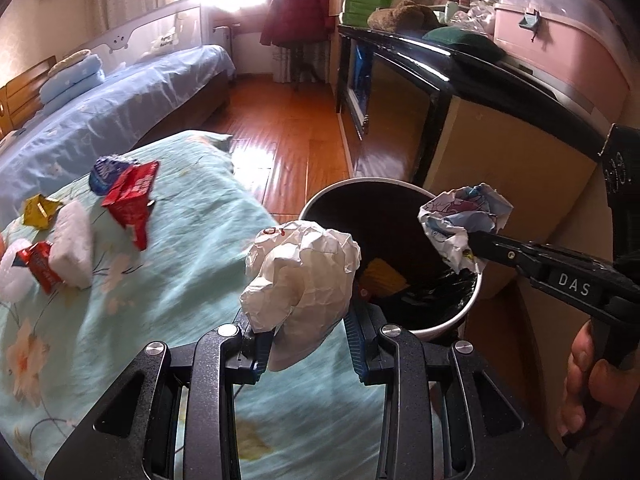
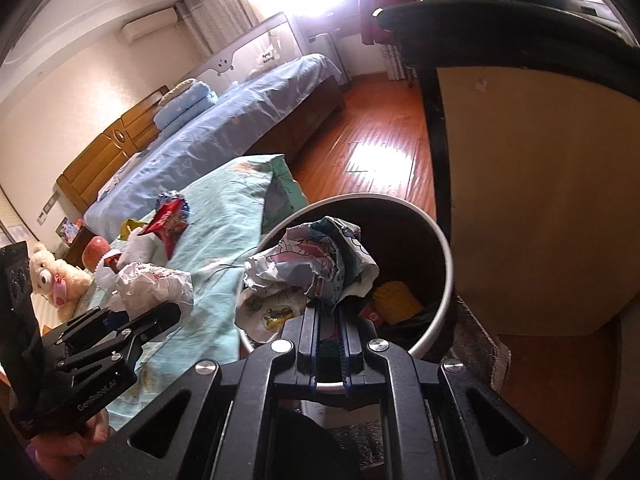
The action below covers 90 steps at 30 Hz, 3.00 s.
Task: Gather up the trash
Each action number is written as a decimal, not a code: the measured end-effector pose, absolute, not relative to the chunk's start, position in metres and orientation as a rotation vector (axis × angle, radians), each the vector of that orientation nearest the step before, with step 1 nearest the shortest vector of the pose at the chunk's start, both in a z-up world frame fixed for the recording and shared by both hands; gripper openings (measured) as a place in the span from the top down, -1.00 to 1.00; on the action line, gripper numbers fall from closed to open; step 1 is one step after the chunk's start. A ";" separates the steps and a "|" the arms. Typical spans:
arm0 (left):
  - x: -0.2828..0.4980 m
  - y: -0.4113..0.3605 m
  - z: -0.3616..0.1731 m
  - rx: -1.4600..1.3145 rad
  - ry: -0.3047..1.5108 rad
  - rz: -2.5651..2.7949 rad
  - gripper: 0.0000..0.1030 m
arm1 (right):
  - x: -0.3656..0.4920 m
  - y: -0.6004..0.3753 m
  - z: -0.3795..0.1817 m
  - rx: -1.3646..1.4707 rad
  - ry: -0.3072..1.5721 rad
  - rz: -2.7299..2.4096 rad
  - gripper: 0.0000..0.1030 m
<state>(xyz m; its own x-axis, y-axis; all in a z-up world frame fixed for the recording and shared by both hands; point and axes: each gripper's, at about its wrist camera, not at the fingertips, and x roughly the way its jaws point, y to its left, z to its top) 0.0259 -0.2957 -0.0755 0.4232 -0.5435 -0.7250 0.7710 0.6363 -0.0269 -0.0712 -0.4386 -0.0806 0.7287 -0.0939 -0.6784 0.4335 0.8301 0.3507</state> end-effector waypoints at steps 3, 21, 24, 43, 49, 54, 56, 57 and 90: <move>0.026 -0.304 -0.076 0.341 0.764 -0.848 0.42 | -0.071 -0.443 -0.083 0.523 0.704 -0.308 0.84; 0.036 -0.357 -0.091 0.405 0.811 -0.881 0.40 | -0.055 -0.472 -0.099 0.556 0.749 -0.321 0.80; 0.039 -0.361 -0.093 0.408 0.816 -0.881 0.27 | -0.053 -0.475 -0.101 0.568 0.755 -0.322 0.75; 0.033 -0.307 -0.091 0.314 0.813 -0.865 -0.19 | -0.063 -0.463 -0.089 0.611 0.690 -0.311 -0.08; 0.037 -0.258 -0.092 0.257 0.817 -0.784 -0.43 | -0.054 -0.431 -0.078 0.591 0.665 -0.247 -0.35; 0.049 -0.214 -0.094 0.222 0.812 -0.664 -0.70 | -0.033 -0.399 -0.072 0.560 0.667 -0.181 -0.38; 0.056 -0.194 -0.095 0.221 0.803 -0.592 -0.77 | -0.025 -0.388 -0.071 0.549 0.676 -0.160 -0.39; 0.059 -0.187 -0.095 0.220 0.806 -0.560 -0.84 | -0.019 -0.382 -0.072 0.545 0.683 -0.146 -0.41; 0.188 -0.062 -0.106 0.096 0.852 -0.250 -0.50 | 0.113 -0.299 -0.088 0.438 0.799 0.002 -0.44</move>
